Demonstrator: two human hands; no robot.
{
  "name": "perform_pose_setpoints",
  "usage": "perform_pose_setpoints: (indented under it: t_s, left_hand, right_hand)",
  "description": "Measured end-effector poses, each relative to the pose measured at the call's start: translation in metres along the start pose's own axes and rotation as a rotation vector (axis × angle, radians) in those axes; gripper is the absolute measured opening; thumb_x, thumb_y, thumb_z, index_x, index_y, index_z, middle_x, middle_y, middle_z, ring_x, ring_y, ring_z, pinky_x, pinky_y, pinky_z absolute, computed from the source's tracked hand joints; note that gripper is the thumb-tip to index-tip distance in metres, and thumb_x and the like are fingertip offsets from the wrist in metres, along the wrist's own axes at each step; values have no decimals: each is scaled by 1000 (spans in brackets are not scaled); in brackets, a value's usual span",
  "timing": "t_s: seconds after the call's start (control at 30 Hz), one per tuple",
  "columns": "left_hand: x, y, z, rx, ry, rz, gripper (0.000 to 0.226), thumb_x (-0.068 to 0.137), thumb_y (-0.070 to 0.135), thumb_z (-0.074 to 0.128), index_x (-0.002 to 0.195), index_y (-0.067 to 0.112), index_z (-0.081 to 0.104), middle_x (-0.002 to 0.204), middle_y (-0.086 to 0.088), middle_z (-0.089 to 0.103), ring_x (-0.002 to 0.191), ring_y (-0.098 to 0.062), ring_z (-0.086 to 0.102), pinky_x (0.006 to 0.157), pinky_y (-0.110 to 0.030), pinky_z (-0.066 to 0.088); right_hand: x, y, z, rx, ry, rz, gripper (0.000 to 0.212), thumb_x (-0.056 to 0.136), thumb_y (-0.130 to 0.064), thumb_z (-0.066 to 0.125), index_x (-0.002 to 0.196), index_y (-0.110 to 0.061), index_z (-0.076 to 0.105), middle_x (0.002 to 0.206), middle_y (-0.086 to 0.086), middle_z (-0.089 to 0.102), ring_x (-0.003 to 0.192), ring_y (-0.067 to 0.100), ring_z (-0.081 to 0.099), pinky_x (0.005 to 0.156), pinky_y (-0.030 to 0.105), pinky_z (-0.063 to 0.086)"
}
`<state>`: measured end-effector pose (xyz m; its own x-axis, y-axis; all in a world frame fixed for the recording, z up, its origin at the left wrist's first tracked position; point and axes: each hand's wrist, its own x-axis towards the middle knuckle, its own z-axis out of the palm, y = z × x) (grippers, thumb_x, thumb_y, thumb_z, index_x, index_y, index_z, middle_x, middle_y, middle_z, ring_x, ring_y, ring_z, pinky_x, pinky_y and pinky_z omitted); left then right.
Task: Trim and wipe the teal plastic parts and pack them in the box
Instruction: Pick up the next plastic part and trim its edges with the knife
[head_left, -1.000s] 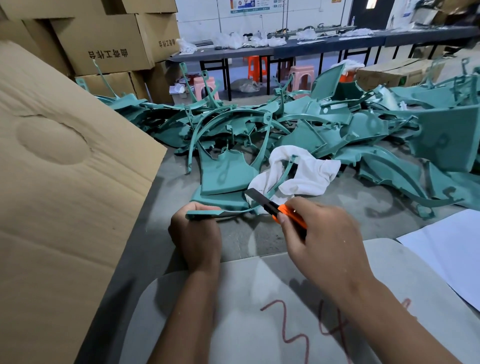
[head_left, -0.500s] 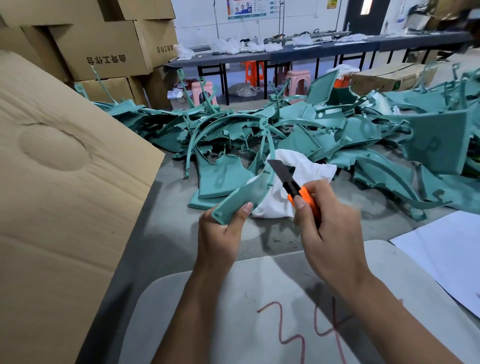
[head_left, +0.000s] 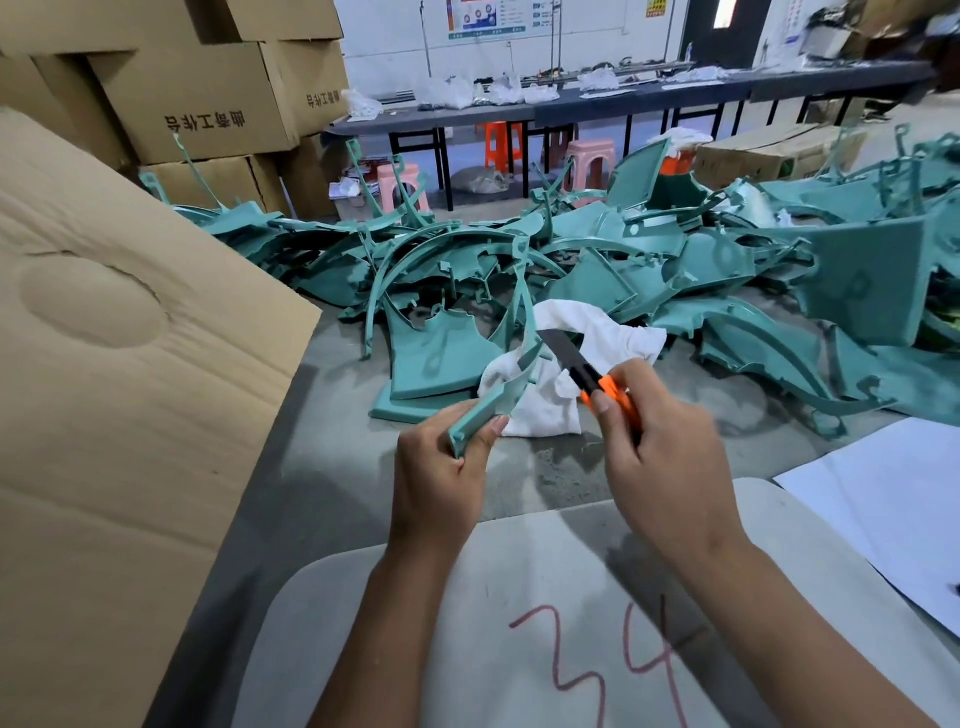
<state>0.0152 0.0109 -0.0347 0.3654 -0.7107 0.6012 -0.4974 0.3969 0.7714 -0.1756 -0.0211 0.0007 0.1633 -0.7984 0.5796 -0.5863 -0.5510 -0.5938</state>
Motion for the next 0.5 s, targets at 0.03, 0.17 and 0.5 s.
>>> perform_pose_setpoints:
  t_s: [0.03, 0.17, 0.5]
  left_hand:
    - [0, -1, 0, 30, 6, 11, 12, 94, 23, 70, 105, 22, 76, 92, 14, 77, 88, -1, 71, 77, -18, 54]
    - [1, 1, -2, 142, 31, 59, 18, 94, 19, 70, 109, 11, 78, 101, 9, 77, 97, 3, 70, 83, -10, 48]
    - [-1, 8, -1, 126, -42, 93, 22, 93, 22, 71, 105, 6, 79, 95, 1, 78, 87, 0, 70, 80, -14, 51]
  right_hand:
    - [0, 1, -2, 1, 18, -9, 15, 106, -29, 51, 96, -19, 52, 57, -1, 50, 53, 28, 48, 51, 48, 43]
    - [-4, -11, -3, 99, -47, -201, 17, 106, -31, 48, 97, -18, 53, 58, -6, 50, 50, 15, 45, 47, 39, 37]
    - [9, 19, -9, -62, 76, 4, 17, 105, -27, 57, 91, -22, 50, 53, -12, 43, 45, 11, 42, 45, 27, 24]
